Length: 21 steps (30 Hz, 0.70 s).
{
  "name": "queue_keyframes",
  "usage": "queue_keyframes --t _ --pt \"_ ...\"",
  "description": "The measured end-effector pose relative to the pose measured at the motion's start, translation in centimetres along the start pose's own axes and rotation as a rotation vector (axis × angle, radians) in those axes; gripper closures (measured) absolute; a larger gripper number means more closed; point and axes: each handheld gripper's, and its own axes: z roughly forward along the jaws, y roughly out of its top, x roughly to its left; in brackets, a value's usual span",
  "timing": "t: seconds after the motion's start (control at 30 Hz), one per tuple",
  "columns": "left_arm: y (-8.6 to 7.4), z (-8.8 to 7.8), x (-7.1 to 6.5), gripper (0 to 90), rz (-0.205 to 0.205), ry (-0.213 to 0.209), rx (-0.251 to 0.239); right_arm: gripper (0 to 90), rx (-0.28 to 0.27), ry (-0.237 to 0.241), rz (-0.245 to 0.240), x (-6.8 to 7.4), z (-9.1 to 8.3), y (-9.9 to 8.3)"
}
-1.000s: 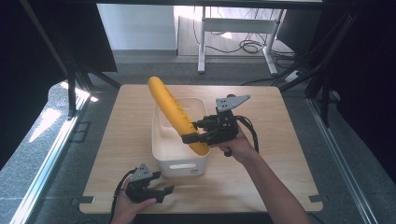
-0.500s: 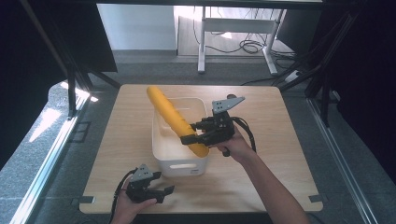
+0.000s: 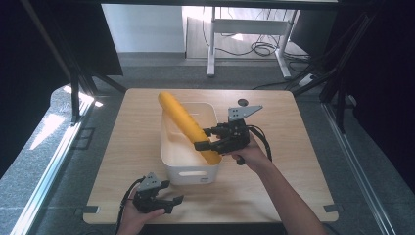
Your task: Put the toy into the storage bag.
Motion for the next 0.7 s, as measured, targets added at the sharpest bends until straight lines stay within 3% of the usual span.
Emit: queue_keyframes --t 0.27,0.5,0.7 --pt "0.0 0.0 0.1 21.2 0.000 0.000 0.001 37.3 0.005 -0.063 -0.032 0.3 0.0 -0.2" --pt "0.0 0.0 0.1 21.2 0.000 -0.002 0.001 25.7 0.000 -0.138 -0.048 0.8 -0.3 -0.1" --pt "0.0 -0.1 0.1 21.2 -0.002 0.000 -0.001 22.9 -0.040 -0.172 -0.043 1.5 -1.6 -0.2"
